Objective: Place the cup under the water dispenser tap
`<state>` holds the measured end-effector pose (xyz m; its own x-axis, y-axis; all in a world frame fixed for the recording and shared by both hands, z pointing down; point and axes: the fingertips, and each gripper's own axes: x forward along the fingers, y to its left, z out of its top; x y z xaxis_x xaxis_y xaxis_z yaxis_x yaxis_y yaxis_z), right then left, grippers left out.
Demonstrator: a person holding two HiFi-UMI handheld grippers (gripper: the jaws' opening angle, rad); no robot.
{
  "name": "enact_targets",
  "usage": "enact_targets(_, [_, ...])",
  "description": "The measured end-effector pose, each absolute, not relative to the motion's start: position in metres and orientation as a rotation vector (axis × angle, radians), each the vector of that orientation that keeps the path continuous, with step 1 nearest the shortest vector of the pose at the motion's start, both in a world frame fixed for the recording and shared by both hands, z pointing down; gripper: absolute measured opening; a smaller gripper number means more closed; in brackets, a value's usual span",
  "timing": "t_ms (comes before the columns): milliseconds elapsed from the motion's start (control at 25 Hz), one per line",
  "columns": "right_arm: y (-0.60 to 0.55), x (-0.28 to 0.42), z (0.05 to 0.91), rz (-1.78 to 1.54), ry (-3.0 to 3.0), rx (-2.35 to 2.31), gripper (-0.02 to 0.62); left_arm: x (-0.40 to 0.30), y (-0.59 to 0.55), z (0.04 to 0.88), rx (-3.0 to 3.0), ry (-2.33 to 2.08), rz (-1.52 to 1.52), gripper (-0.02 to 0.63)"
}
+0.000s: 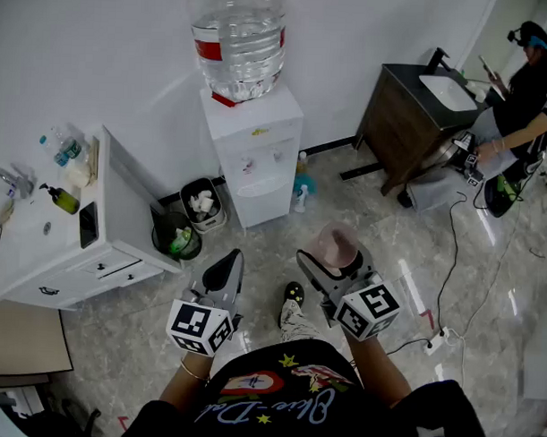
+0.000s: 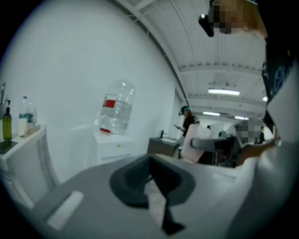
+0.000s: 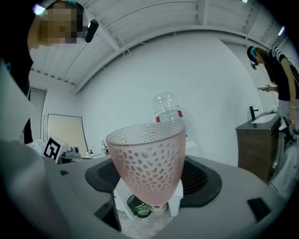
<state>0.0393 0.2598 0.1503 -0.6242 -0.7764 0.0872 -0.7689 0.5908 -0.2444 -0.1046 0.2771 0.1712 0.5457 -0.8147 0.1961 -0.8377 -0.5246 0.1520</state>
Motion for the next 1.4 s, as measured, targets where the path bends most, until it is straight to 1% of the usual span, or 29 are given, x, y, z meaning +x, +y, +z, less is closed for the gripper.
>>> enact_targets(120, [0.208,0.061,0.163,-0.322,2.868,-1.361,0.358,-0.082,0.223,0.167,2.567,-1.391,0.144,-0.011])
enact_targets(240, [0.164,0.080,0.177,-0.347,2.916,-1.353,0.359,-0.062,0.177,0.157,2.615,-1.407,0.123,-0.011])
enact_targets(400, [0.107,0.087,0.199,-0.382,2.949,-1.332,0.357,-0.067,0.113,0.162,2.517,-1.528,0.112,-0.011])
enact_targets(520, [0.076,0.078,0.220,-0.387,2.994,-1.244,0.357,-0.076,0.089,0.178,2.432,-1.566,0.067,-0.011])
enact_targets(680, [0.041,0.051,0.265,-0.398,3.057,-1.136,0.358,-0.087,0.070,0.241,2.341,-1.544,0.150,-0.011])
enact_targets(840, [0.001,0.038,0.350,-0.556,3.027,-1.224,0.357,-0.097,0.069,0.322,2.203,-1.525,0.208,-0.011])
enact_targets(960, [-0.035,0.021,0.407,-0.551,3.005,-1.305,0.359,-0.108,0.062,0.368,2.157,-1.513,0.217,-0.011])
enact_targets(1040, [-0.062,0.011,0.445,-0.554,3.005,-1.341,0.357,-0.113,0.052,0.388,2.148,-1.528,0.210,-0.011])
enact_targets(1200, [-0.111,0.013,0.510,-0.620,2.925,-1.501,0.357,-0.112,0.034,0.411,2.130,-1.525,0.161,-0.011])
enact_targets(1400, [-0.145,-0.001,0.564,-0.524,2.971,-1.562,0.358,-0.105,0.035,0.451,2.075,-1.462,0.171,-0.011])
